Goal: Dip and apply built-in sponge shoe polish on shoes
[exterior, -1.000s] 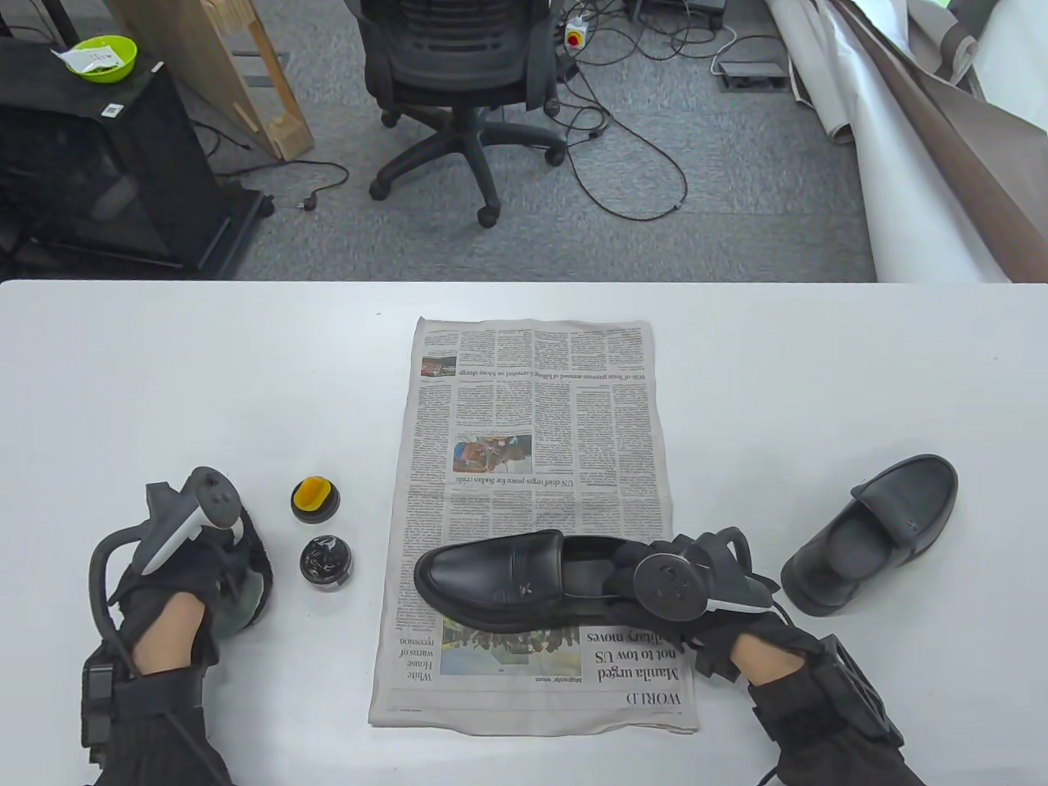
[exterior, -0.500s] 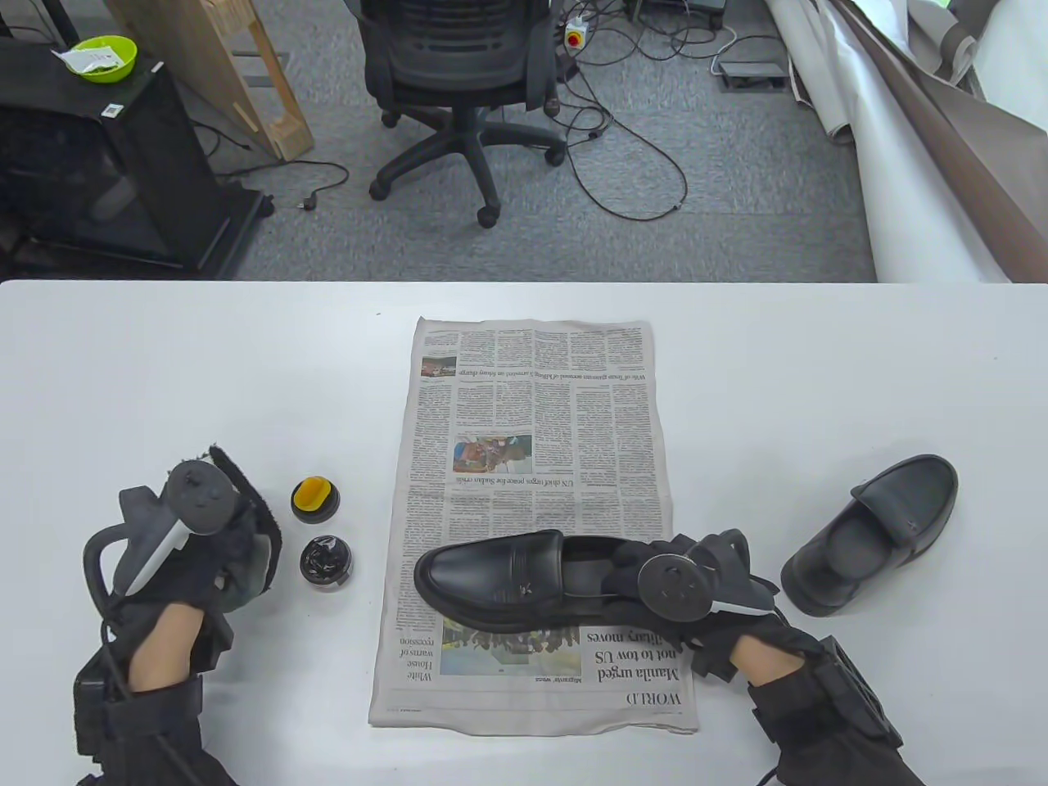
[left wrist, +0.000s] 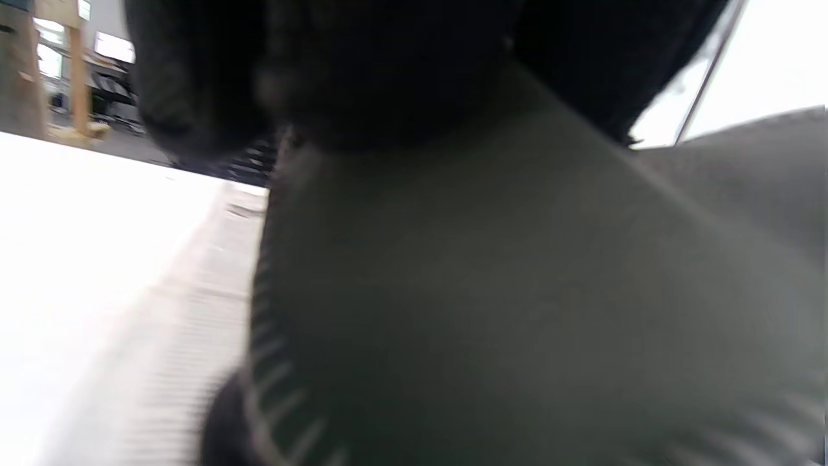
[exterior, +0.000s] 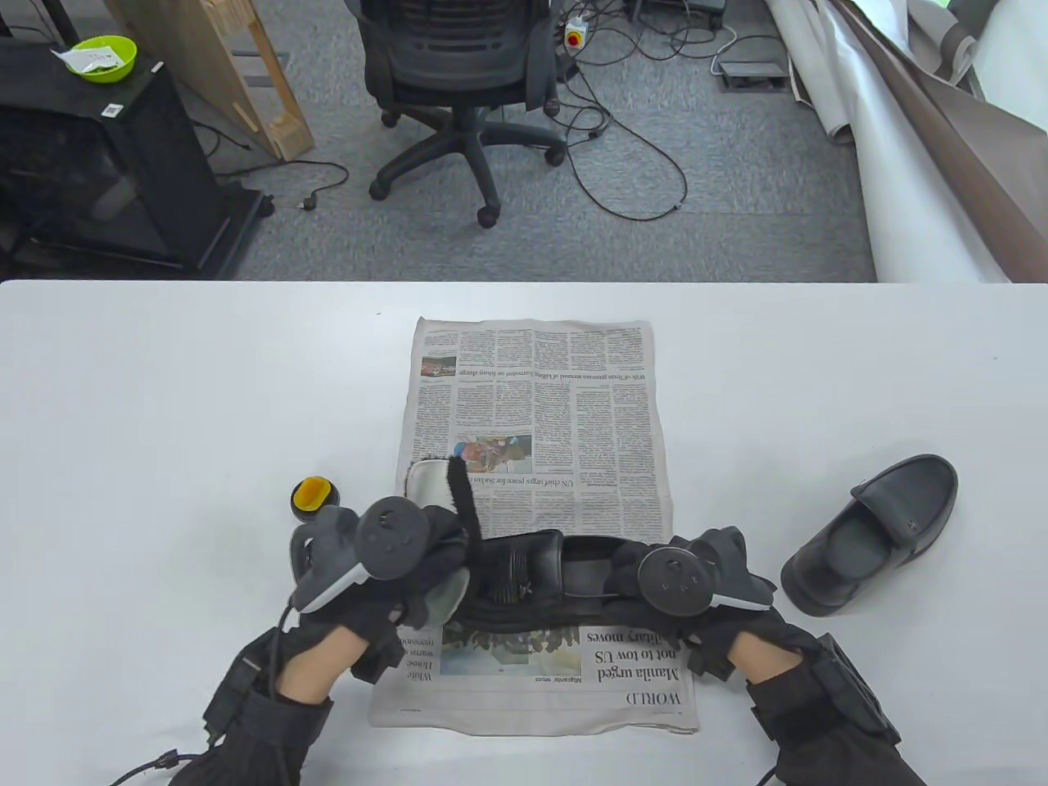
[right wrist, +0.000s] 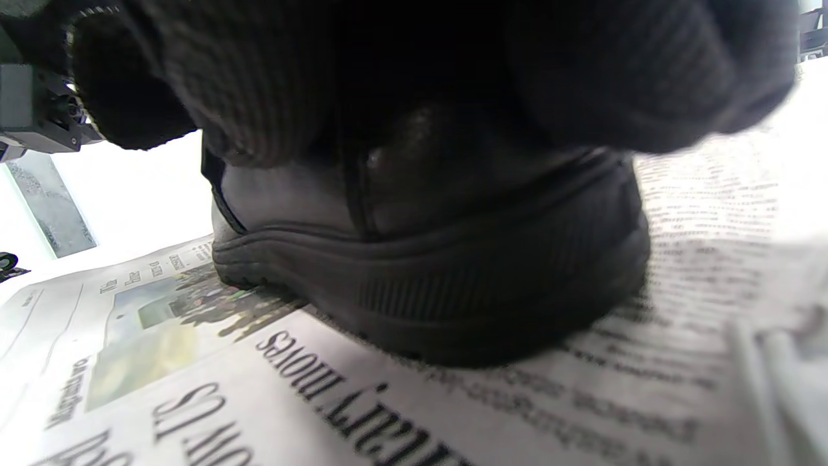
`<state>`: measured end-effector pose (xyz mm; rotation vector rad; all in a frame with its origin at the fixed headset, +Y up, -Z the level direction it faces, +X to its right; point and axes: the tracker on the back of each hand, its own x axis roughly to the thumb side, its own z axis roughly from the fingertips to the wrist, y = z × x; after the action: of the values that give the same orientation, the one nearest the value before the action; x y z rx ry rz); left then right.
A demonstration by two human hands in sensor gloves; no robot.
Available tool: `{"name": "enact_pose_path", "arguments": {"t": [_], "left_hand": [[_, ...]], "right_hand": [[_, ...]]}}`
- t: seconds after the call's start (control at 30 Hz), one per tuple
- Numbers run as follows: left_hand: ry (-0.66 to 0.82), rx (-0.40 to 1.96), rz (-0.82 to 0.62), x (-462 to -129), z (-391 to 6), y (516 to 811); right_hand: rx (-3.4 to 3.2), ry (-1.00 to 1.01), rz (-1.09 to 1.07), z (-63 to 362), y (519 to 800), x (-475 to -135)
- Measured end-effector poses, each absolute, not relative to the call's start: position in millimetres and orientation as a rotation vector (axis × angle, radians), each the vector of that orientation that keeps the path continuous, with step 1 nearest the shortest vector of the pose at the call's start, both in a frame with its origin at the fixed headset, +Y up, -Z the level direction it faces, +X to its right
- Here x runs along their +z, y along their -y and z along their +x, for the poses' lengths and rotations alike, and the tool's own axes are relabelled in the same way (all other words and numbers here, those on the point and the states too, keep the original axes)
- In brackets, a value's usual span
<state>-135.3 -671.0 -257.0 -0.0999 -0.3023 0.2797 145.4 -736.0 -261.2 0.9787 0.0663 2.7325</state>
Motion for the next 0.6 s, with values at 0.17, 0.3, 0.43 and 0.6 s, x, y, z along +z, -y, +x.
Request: {"name": "enact_pose_path", "arguments": {"t": [0.17,0.3,0.43,0.6], "left_hand": [[0.365,0.305,-0.075,-248,-86,686],[0.389,0.248,-0.03,-240,-69,700],[0.39,0.162,-0.027,-239,-66,706],[0.401,0.114,-0.049,-240,-67,709]], "right_hand": [[2.729,-0.07,0.967,145,736,-261],[2.722,-0.074,0.966,145,737,-262],[2.719,-0.079,0.968,145,737,-262],[2.718,-0.084,0.966,145,737,-263]]}}
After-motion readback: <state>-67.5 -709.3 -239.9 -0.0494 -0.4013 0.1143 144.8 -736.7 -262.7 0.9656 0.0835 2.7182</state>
